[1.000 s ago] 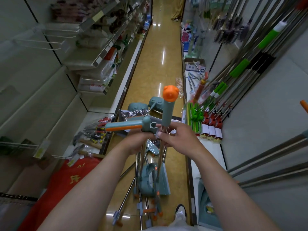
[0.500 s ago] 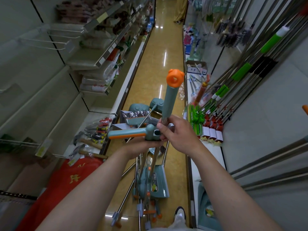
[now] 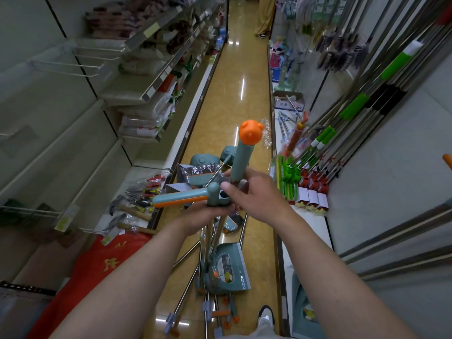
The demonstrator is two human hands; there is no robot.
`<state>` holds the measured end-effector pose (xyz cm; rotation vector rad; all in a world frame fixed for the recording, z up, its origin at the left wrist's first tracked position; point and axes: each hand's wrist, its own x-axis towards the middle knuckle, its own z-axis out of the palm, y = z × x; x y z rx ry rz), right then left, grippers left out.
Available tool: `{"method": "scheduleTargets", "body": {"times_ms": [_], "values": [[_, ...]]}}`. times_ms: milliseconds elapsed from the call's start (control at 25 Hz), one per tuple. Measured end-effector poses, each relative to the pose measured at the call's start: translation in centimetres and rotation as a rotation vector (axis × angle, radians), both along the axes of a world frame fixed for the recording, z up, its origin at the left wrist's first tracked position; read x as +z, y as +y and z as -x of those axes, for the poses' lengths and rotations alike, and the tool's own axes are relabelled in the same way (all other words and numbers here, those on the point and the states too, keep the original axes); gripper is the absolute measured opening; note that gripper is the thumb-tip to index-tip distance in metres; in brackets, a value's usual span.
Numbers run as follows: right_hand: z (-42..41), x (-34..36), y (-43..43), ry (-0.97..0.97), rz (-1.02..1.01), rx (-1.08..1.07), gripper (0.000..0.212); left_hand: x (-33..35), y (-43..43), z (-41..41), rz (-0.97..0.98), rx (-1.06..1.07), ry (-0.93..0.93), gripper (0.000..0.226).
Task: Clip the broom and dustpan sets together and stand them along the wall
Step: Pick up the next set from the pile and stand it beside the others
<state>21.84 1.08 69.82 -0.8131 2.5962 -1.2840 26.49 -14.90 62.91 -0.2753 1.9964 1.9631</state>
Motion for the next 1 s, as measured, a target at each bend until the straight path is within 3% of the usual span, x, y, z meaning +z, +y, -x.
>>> {"method": "scheduleTargets", "body": {"times_ms": [120, 360, 640, 800, 1000], "values": [[-0.7, 0.6, -0.5, 0.080, 0.099, -0.094, 0.016, -0.3, -0.1, -0.1, -0.017, 0.031, 0.004, 0.011], [-1.3, 0.6, -1.3, 0.092, 0.104, -0.114, 0.021, -0.6, -0.3, -0.2, -0.044, 0.051, 0.016, 0.012], [-1.6, 0.4, -1.7, 0.095, 0.159, -0.140, 0.023, -0.7, -0.4, -0.5, -0.050, -0.018, 0.032, 0.047], [-1.2, 0.2, -1.6, 0.050, 0.166, -0.107, 0.021, 0.0, -0.2, -0.7, -0.059, 0.004, 0.037, 0.015], [-1.0, 1.0, -1.9, 0.063, 0.106, -0.062, 0.022, 0.1, 0.1, -0.7, 0.003, 0.090, 0.080, 0.010]]}}
